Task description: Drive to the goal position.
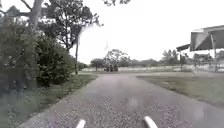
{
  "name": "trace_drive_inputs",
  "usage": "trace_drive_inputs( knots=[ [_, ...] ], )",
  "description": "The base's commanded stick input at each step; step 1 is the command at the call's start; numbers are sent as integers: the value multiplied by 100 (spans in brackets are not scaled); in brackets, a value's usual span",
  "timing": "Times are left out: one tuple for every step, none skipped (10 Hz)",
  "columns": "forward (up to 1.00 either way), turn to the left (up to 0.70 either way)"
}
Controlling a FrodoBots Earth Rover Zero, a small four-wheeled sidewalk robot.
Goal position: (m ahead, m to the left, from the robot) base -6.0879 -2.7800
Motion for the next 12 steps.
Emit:
trace_drive_inputs(
  knots=[
    [70, 0],
    [70, 0],
    [70, 0],
    [70, 0],
    [70, 0],
    [70, 0],
    [70, 0],
    [70, 0],
    [70, 0],
    [70, 0],
    [70, 0],
    [70, 0]
  ],
)
